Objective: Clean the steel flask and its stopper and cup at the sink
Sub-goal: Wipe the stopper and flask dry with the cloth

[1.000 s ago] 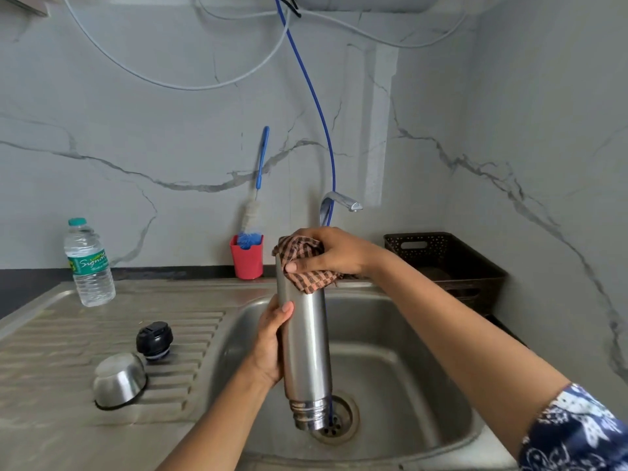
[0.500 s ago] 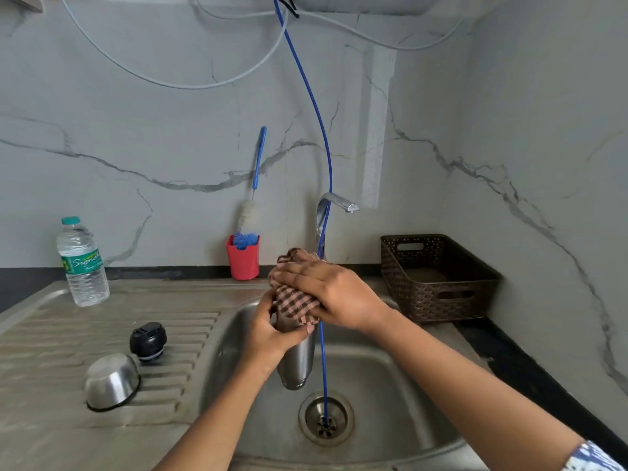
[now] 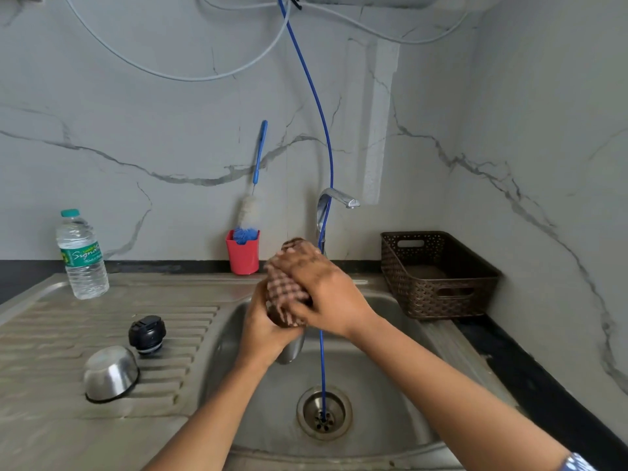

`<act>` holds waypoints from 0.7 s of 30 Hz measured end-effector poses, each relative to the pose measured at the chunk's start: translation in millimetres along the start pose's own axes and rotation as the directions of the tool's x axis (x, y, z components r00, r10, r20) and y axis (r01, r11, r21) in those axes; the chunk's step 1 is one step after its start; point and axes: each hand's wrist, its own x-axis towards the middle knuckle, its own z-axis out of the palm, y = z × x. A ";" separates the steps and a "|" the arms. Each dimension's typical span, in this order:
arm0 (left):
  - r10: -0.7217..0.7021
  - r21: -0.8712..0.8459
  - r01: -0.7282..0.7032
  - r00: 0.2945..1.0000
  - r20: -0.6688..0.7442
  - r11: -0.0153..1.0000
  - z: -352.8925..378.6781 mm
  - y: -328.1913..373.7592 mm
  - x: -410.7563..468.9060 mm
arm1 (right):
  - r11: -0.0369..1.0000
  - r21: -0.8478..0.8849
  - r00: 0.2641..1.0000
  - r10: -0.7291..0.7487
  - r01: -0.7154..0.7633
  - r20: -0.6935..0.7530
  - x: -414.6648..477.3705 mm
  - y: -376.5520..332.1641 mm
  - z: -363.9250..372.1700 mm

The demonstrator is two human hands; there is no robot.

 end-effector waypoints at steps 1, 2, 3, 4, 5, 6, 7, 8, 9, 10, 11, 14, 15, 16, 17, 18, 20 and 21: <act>0.009 -0.002 -0.009 1.000 -0.027 1.000 -0.8 3.4 0.5 | 0.994 0.040 0.995 0.101 -0.101 0.011 4.4 1.0 -1.1; 0.038 0.007 -0.037 0.999 -0.039 0.999 -0.7 -1.2 1.8 | 0.983 0.054 0.985 0.174 -0.174 0.008 7.1 0.2 -1.9; 0.020 0.019 -0.019 0.999 -0.037 1.000 -1.9 -0.1 0.8 | 0.981 0.041 0.982 0.190 -0.190 0.001 4.9 -1.1 -0.7; 0.011 0.023 -0.011 1.000 -0.022 1.000 -2.2 1.2 0.0 | 0.984 0.019 0.984 0.175 -0.174 -0.023 -0.7 -2.2 1.2; 0.006 0.010 -0.006 1.000 -0.006 1.000 -2.9 3.0 -0.5 | 0.993 -0.010 0.991 0.113 -0.114 -0.072 -9.7 -3.5 4.1; 0.006 0.006 -0.006 1.000 -0.008 1.000 -3.3 2.1 -0.4 | 0.998 -0.049 0.993 0.031 -0.037 -0.116 -19.7 -5.7 7.9; 0.014 0.008 -0.014 1.000 -0.007 1.000 -3.7 1.2 -0.9 | 0.997 -0.082 0.990 -0.024 0.013 -0.140 -28.2 -6.6 10.7; 0.013 0.012 -0.012 1.000 -0.007 1.000 -3.8 2.5 -1.5 | 0.996 -0.083 0.988 -0.046 0.034 -0.148 -32.1 -4.2 11.7; 0.021 0.025 -0.020 1.000 -0.005 0.999 -3.1 2.9 -2.3 | 0.999 -0.046 0.989 -0.032 0.026 -0.142 -31.9 -0.5 10.4; 0.033 0.041 -0.032 0.999 -0.009 0.999 -1.7 1.9 -2.0 | 1.000 0.028 0.994 0.000 0.003 -0.113 -28.3 4.3 8.5; 0.032 0.036 -0.032 0.999 -0.012 0.999 -0.4 1.9 -2.4 | 0.992 0.126 0.997 0.039 -0.031 -0.068 -23.4 6.4 3.7; -0.056 0.001 0.056 0.998 -0.002 0.998 -0.5 2.0 -3.6 | 0.834 0.444 0.935 0.354 -0.329 0.026 -7.5 9.5 -14.2; -0.094 -0.027 0.094 0.996 -0.003 0.995 -1.5 2.4 -3.5 | 0.671 0.585 0.846 0.530 -0.456 0.051 -6.9 11.2 -17.3; -0.124 -0.078 0.123 0.992 -0.009 0.989 -2.6 3.5 -2.5 | 0.423 0.721 0.703 0.701 -0.548 0.122 -9.7 18.4 -15.4; -0.140 -0.139 0.136 0.990 -0.016 0.981 -4.0 6.5 -1.1 | 0.137 0.813 0.540 0.807 -0.566 0.239 -15.1 28.6 -9.4; -0.135 -0.196 0.127 0.991 -0.024 0.972 -5.7 10.9 0.6 | -0.113 0.839 0.394 0.844 -0.532 0.363 -24.1 37.8 -0.4; -0.109 -0.270 0.095 0.993 -0.039 0.958 -7.9 22.8 3.7 | -0.391 0.813 0.204 0.836 -0.432 0.510 -44.2 50.4 22.6; -0.099 -0.289 0.082 0.994 -0.044 0.954 -9.4 28.8 5.1 | -0.453 0.789 0.132 0.828 -0.415 0.544 -54.2 53.2 34.4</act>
